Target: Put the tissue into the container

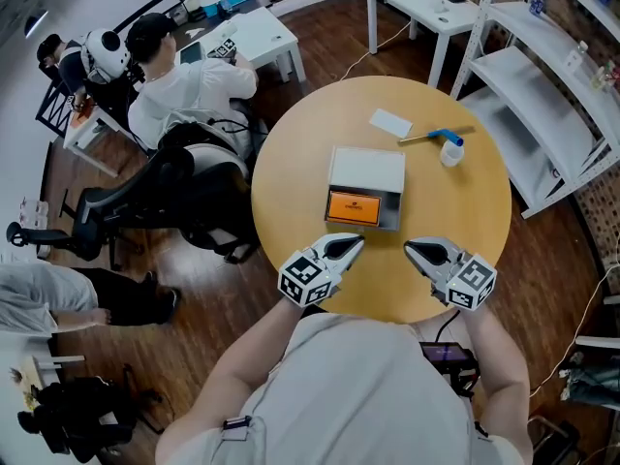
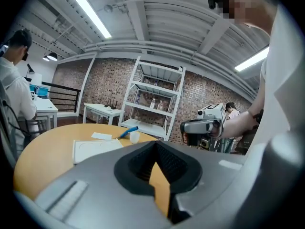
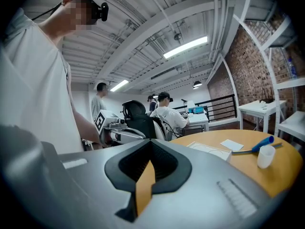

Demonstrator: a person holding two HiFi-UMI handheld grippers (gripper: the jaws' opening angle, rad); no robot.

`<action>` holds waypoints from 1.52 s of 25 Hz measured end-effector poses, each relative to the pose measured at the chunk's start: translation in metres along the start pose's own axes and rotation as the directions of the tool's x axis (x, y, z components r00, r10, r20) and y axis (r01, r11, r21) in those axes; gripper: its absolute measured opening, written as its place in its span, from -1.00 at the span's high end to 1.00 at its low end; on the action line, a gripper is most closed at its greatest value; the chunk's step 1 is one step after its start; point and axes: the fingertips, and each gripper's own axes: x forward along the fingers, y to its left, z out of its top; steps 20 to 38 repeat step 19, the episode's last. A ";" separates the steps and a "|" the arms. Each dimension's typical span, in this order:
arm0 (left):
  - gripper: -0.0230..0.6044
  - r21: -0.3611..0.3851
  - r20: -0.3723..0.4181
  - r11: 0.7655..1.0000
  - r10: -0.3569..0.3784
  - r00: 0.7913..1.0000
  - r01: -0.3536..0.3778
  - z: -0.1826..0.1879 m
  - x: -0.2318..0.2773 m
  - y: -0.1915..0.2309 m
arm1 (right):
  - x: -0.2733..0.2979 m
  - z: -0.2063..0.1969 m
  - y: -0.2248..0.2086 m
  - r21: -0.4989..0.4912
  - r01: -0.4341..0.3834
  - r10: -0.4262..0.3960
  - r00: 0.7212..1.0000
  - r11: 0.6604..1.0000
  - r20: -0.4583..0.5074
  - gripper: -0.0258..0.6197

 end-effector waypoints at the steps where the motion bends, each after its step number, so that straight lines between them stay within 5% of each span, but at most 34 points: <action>1: 0.92 0.010 -0.006 1.000 -0.002 1.000 0.003 -0.001 0.001 -0.001 | 0.000 0.000 0.000 0.001 0.001 -0.001 1.000 1.000 -0.001 0.92; 38: 0.92 0.037 -0.029 0.999 -0.018 0.999 0.019 -0.006 0.004 0.000 | 0.004 -0.003 -0.003 -0.009 0.025 -0.025 0.999 1.000 -0.027 0.92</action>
